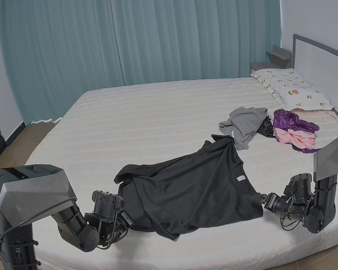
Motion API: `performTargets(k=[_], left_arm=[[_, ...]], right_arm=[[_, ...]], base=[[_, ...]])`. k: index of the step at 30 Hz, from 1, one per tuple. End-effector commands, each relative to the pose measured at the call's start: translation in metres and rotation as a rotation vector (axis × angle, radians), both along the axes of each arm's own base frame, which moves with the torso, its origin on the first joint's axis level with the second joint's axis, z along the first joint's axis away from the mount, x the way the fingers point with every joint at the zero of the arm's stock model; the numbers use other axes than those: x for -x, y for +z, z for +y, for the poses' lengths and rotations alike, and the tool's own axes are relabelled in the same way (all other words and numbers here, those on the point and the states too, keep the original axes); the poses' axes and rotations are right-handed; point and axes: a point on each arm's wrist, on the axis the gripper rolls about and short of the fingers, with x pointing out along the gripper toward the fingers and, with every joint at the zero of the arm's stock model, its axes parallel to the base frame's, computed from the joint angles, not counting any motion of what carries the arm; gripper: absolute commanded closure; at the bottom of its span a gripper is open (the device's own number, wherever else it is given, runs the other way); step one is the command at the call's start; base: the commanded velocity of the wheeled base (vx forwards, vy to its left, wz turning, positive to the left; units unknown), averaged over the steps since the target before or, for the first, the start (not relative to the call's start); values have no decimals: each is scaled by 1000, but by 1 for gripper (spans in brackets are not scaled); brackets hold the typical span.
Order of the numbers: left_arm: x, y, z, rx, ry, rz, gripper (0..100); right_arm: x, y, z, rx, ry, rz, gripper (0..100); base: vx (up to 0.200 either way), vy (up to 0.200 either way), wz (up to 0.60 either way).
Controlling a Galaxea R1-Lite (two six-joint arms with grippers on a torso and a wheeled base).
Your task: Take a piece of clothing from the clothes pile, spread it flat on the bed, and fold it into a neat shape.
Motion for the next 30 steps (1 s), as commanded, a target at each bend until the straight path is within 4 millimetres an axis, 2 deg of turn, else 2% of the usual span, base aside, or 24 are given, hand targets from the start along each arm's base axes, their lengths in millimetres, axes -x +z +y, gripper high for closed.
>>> performTargets(k=[1,13,14,21,30], left_arm=[[8,11,5,4,5,-10,100],[19,52,22,38,43,-97,100],[20,53,23,40,43,-96,100],[19,58,29,40,57,-109,100],[7,59,42,69,88,-129,100]], right_arm=[[2,-8,5,9,22,21,0],[-11,-14,9,56,56,22,0],[-13,-15,9,67,65,21,100],[-24,-14,10,77,72,12,100],[-56,12,-2,46,18,-125,100]], base=[[0,0,0],[0,0,0],[0,0,0],[0,0,0],[0,0,0]])
